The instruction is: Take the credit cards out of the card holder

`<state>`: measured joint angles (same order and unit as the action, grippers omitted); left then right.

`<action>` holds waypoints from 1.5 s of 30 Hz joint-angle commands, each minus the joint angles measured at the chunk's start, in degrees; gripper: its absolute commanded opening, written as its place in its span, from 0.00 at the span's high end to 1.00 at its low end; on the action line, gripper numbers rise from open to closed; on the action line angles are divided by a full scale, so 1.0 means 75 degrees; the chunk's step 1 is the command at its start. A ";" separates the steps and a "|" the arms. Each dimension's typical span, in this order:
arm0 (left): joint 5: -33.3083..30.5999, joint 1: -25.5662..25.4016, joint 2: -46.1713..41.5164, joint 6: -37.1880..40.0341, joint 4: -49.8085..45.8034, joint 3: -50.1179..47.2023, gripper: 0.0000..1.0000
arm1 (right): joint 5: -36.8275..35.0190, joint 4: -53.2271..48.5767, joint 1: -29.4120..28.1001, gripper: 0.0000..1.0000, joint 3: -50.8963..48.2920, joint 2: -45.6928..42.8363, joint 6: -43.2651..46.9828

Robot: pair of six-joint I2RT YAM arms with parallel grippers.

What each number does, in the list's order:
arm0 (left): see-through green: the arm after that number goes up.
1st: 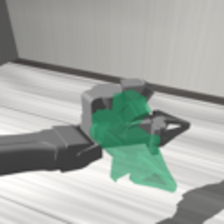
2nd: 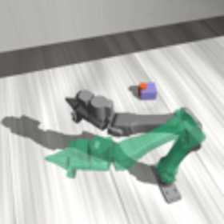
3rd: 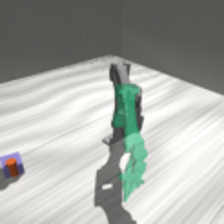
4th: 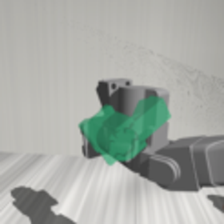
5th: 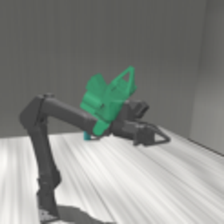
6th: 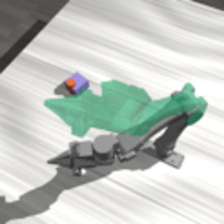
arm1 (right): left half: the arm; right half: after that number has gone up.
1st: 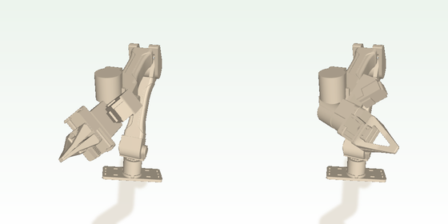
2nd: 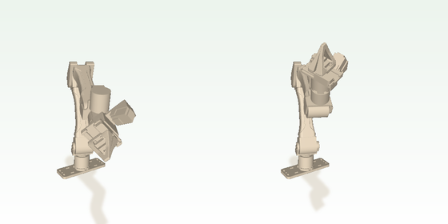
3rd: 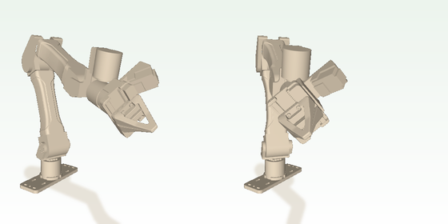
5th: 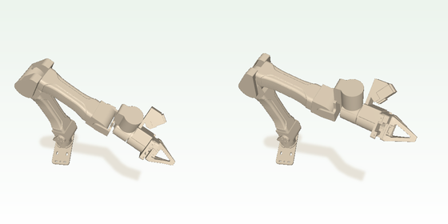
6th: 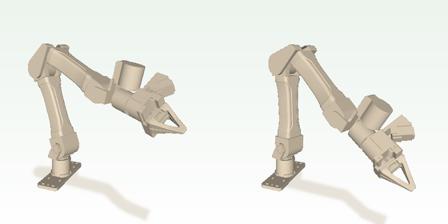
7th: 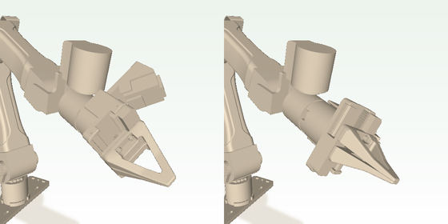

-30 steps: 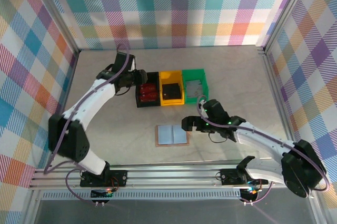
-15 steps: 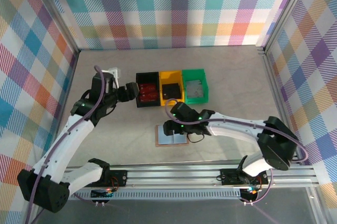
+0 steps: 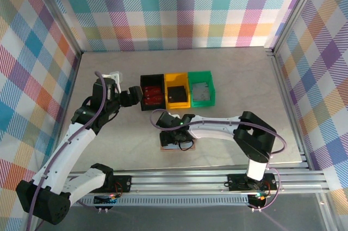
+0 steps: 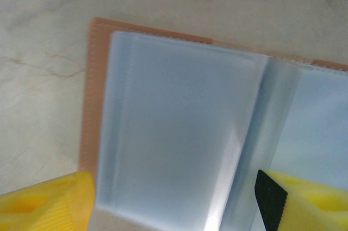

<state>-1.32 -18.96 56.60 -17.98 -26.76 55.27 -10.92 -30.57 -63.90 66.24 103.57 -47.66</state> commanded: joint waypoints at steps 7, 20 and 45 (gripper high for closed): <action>0.0059 0.0044 -0.0199 0.0112 0.0205 -0.0056 0.13 | -0.0473 -0.0771 -0.0072 0.31 0.0648 0.0868 -0.0515; 0.0108 0.0032 -0.0130 0.0159 0.0202 -0.0056 0.13 | -0.0411 -0.0598 -0.0058 0.52 0.0483 0.0641 -0.0469; -0.0114 0.0020 -0.0134 0.0175 0.0079 -0.0056 0.10 | -0.1021 -0.0800 0.0596 0.10 -0.0654 -0.2452 0.0507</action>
<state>-1.15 -18.98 56.14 -17.21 -26.65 55.24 -15.29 -35.77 -60.66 62.54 89.84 -46.92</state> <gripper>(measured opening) 0.901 0.888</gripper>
